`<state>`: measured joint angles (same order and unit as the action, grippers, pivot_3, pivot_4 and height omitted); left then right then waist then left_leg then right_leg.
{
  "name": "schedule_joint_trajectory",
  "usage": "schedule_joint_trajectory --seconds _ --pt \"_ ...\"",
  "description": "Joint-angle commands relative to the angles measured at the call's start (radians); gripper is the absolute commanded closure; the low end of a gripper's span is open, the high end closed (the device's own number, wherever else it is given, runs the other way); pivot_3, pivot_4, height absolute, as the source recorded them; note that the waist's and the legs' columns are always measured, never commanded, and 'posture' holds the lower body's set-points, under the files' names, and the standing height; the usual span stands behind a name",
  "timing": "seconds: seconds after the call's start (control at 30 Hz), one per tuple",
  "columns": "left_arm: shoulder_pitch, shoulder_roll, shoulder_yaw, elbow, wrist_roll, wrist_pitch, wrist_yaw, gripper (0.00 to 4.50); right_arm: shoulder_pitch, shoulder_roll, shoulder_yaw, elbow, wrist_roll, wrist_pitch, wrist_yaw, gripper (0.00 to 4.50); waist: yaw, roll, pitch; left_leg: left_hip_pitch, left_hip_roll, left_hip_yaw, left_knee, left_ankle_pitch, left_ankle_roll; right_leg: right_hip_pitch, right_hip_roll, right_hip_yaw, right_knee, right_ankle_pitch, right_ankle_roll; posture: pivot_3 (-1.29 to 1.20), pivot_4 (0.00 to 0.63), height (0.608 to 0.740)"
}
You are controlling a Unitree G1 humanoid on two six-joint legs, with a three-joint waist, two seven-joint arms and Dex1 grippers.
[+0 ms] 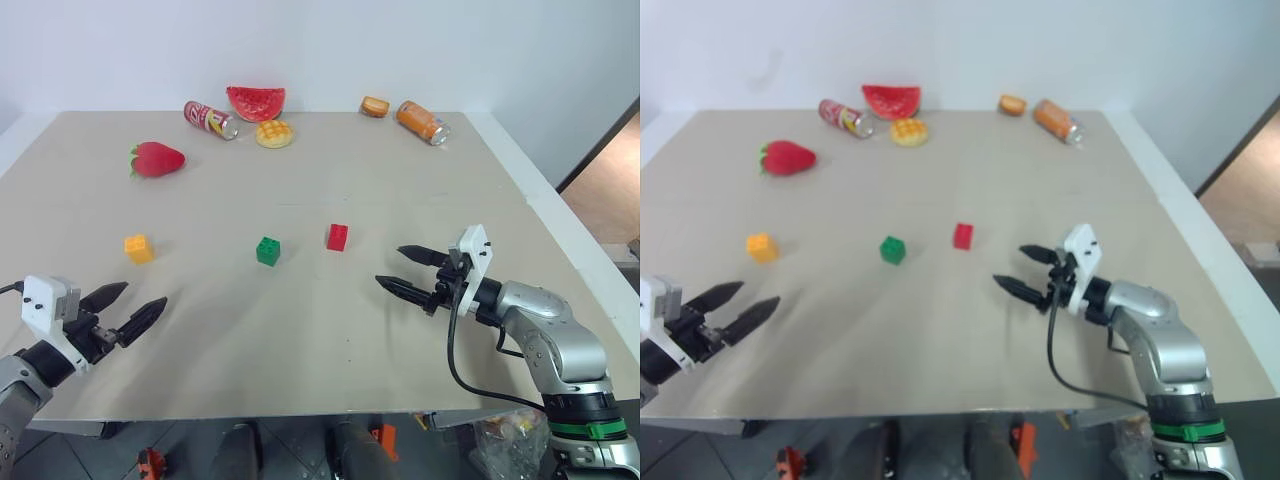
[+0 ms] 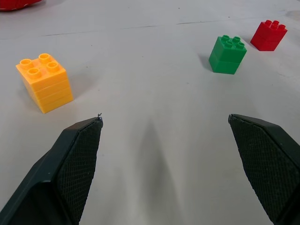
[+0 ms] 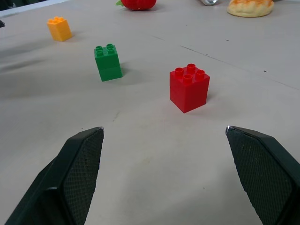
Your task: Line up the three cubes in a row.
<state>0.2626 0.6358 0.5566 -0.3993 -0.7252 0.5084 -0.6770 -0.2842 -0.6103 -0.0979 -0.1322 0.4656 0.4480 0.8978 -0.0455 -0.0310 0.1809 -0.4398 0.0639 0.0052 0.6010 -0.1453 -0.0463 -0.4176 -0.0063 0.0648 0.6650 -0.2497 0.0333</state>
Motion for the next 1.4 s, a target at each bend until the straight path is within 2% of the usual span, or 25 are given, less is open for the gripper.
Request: schedule_joint_trajectory --seconds 0.03,0.23,0.37,0.7,0.97,1.4 --pt "0.005 0.007 0.002 -0.008 0.017 -0.028 -0.013 0.05 -0.032 -0.006 -0.003 0.007 -0.010 -0.032 0.005 0.17 0.000 0.000 0.000 0.000 0.000 0.000 0.000 0.000 0.000 0.000 0.000 0.000 0.000 0.000 0.000 0.00 0.150 0.740" --pt "0.037 0.007 -0.091 -0.023 0.144 -0.176 -0.100 0.05 -0.106 0.024 0.035 0.120 -0.074 -0.112 -0.004 0.17 -0.001 0.000 0.000 0.001 0.000 0.002 0.000 0.000 0.000 0.000 0.000 0.001 0.000 0.001 0.000 0.00 0.150 0.740" --pt "0.049 0.011 -0.137 -0.057 0.165 -0.251 -0.171 0.05 -0.142 0.036 0.055 0.182 -0.089 -0.147 0.018 0.17 -0.001 0.000 0.000 0.000 0.000 0.003 0.000 0.000 0.000 -0.001 0.000 0.002 0.000 0.001 0.000 0.00 0.150 0.740" --pt "-0.047 0.054 -0.308 -0.116 0.224 -0.301 -0.250 0.05 -0.387 0.139 0.142 0.616 -0.204 -0.358 0.093 0.17 -0.002 0.000 0.000 0.002 0.000 0.007 0.001 0.001 0.001 -0.001 0.001 0.006 0.001 0.004 0.001 0.00 0.150 0.740" --pt "-0.084 0.044 -0.342 -0.125 0.216 -0.296 -0.233 0.05 -0.567 0.224 0.150 0.946 -0.278 -0.524 0.132 0.17 -0.003 0.000 0.000 0.002 0.001 0.008 0.000 0.001 0.001 -0.001 0.002 0.007 0.001 0.004 0.005 0.00 0.150 0.740" --pt "-0.080 0.032 -0.336 -0.133 0.204 -0.296 -0.207 0.05 -0.697 0.297 0.140 1.190 -0.338 -0.640 0.145 0.17 -0.003 0.000 0.000 0.002 0.001 0.008 0.000 0.001 0.001 -0.001 0.002 0.008 0.002 0.004 0.003 0.00 0.150 0.740"
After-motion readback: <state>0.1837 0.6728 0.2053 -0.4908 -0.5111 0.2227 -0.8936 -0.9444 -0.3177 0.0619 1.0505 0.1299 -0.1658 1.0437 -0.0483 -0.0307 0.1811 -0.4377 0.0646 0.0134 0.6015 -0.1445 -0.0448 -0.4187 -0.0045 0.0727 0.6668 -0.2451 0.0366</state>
